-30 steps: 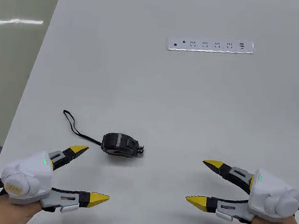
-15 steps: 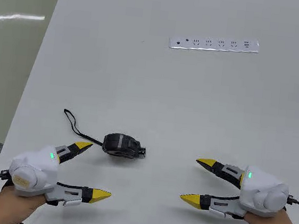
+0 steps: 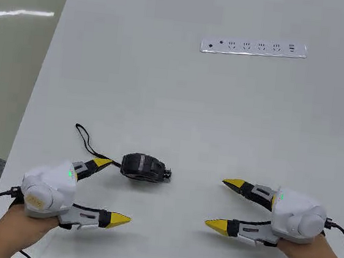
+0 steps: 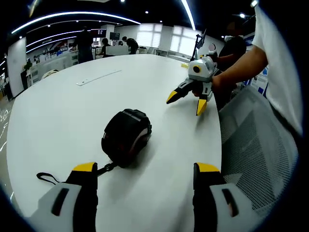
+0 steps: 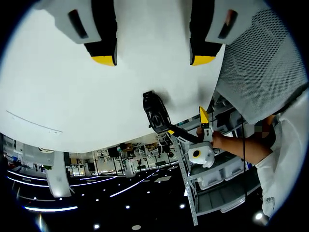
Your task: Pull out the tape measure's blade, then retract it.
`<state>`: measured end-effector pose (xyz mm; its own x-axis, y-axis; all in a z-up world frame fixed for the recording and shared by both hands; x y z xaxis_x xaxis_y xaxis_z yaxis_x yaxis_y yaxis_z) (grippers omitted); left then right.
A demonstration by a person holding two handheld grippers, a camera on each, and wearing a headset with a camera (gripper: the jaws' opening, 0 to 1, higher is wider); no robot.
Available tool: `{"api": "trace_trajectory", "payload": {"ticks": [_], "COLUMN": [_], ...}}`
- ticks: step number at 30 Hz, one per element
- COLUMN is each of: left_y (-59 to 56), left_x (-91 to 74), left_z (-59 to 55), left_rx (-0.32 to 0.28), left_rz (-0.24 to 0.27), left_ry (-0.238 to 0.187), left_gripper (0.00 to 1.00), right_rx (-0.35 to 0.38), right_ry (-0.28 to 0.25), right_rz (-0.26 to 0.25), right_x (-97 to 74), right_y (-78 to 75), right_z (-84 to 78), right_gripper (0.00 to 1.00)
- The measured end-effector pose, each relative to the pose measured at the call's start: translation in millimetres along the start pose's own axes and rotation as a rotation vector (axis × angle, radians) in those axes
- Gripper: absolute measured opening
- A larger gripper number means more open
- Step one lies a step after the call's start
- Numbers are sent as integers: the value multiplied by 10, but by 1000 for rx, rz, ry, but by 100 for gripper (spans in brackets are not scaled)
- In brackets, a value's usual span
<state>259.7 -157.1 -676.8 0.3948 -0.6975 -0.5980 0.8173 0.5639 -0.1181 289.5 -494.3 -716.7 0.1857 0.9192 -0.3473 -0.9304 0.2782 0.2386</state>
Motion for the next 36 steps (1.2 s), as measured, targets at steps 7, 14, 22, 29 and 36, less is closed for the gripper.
{"api": "trace_trajectory", "payload": {"ticks": [7,14,22,29,36], "left_y": [72,145,209,244,284], "left_x": [35,72,145,195,266], "left_z": [25,52,91,127,171], "left_rx": [19,40,66,91,110], "left_rz": [-10,-24,-46,-63,-76], "left_ry": [16,30,51,65,80], "left_gripper": [79,78,76,75,72], "right_rx": [-14,-18,-13,-14,-30], "right_ry": [11,12,10,-4,-7], "right_rz": [21,36,38,43,49], "right_x": [113,206,298,365,440], "right_y": [-32,-69,-110,-148,-178], "right_z": [32,48,43,43,76], "right_gripper": [61,61,61,59,59]}}
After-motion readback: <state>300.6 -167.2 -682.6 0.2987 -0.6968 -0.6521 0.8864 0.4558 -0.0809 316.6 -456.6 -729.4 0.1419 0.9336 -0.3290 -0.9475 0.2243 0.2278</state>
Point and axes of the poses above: the centre of the closed fingertips' face, and the gripper's own axes: x roughly forward along the fingers, y roughly to its left, z roughly out of its top, the point moved 10 cm from there along -x, roughly backward along the fingers, and after that the axes turned 3 degrees about -y, right-handed, at the moved point
